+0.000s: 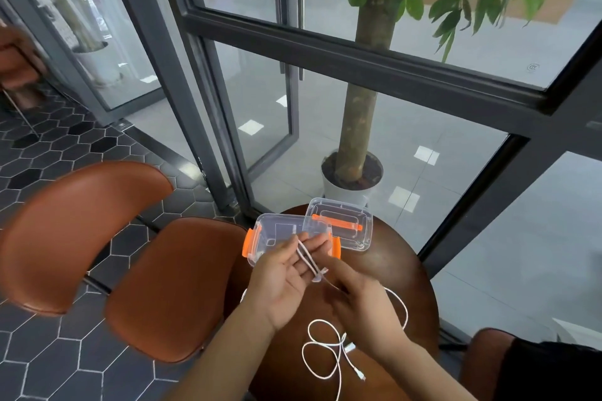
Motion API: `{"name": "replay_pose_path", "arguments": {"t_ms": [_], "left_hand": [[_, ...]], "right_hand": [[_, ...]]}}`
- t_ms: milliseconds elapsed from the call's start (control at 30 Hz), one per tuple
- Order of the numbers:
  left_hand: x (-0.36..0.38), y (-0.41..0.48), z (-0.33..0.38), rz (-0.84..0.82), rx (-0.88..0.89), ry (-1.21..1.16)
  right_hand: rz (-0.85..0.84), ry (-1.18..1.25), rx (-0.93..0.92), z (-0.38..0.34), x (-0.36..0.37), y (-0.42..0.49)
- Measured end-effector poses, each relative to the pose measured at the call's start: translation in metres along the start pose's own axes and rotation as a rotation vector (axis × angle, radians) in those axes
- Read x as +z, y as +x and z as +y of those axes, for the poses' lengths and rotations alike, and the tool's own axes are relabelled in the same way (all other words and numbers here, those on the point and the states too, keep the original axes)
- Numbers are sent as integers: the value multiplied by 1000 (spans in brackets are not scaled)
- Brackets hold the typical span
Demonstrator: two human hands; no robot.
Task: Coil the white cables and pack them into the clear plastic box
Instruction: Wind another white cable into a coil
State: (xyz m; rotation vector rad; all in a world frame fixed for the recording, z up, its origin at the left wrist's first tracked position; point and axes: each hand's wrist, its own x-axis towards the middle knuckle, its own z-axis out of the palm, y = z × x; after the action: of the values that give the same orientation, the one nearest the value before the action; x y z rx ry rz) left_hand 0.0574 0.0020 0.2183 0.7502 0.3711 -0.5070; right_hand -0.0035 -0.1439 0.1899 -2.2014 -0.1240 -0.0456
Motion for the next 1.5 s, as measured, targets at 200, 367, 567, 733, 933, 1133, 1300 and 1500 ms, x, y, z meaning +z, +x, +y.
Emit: {"name": "replay_pose_path", "arguments": {"t_ms": [200, 367, 567, 733, 933, 1133, 1300, 1500], "left_hand": [[-3, -3, 16, -18, -13, -33], [-6, -1, 10, -36, -51, -36], [-12, 2, 13, -141, -172, 196], [-4, -4, 16, -216, -246, 832], [-8, 7, 8, -137, -226, 1045], [-22, 22, -4, 14, 6, 594], [-28, 23, -13, 19, -19, 333], [-29, 13, -23, 44, -91, 72]], "right_hand": [[-142, 110, -61, 28, -6, -14], [-380, 40, 79, 57, -19, 7], [-563, -231, 291, 69, -39, 48], [-387, 66, 415, 41, -52, 87], [-403, 156, 372, -2, -50, 98], [-220, 168, 189, -12, -26, 67], [-114, 194, 236, 3, -1, 41], [-50, 162, 264, 8, 17, 8]]}}
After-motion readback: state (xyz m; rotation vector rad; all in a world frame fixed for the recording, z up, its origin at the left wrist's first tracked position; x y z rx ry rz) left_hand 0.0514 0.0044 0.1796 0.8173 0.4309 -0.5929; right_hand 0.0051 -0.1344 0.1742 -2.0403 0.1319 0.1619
